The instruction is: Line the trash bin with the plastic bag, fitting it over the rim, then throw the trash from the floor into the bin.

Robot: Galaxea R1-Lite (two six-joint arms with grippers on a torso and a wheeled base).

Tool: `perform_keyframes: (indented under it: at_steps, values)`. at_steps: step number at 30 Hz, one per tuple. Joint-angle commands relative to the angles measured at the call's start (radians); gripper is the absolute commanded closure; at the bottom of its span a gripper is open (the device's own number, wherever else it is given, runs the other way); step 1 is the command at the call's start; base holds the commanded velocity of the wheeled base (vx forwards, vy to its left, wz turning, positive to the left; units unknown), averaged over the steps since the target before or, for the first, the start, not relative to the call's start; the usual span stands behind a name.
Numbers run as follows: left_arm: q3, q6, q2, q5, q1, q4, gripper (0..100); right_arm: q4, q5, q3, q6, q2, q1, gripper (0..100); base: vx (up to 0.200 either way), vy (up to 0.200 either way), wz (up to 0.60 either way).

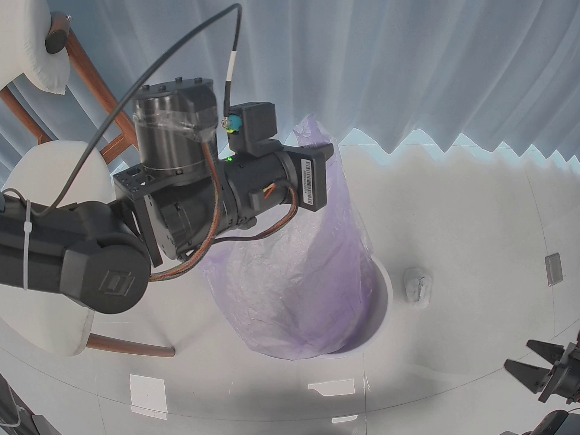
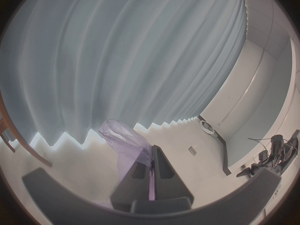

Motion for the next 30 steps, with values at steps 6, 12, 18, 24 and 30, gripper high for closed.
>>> perform_keyframes:
  at_steps: [6,12,18,24,30]
  values:
    - [0.010,0.027,-0.010,0.000,-0.005,-0.007,100,-0.340,0.110,-0.034,0.055,0.754,0.330,0,0.000,0.000,0.00]
    - [0.009,0.028,-0.004,0.000,-0.023,-0.009,100,-0.499,0.111,-0.060,0.055,0.970,0.393,0,0.000,0.000,0.00]
    - [0.010,0.028,-0.003,0.000,-0.051,-0.009,100,-0.680,0.108,-0.131,0.044,1.206,0.465,0,0.000,0.000,0.00]
    - [0.010,0.027,0.016,0.000,-0.079,-0.021,100,-0.864,0.104,-0.235,0.059,1.433,0.538,100,0.000,0.000,0.00]
    - [0.022,0.027,0.022,0.000,-0.077,-0.027,100,-0.912,0.058,-0.327,0.167,1.536,0.623,100,0.000,0.000,0.00]
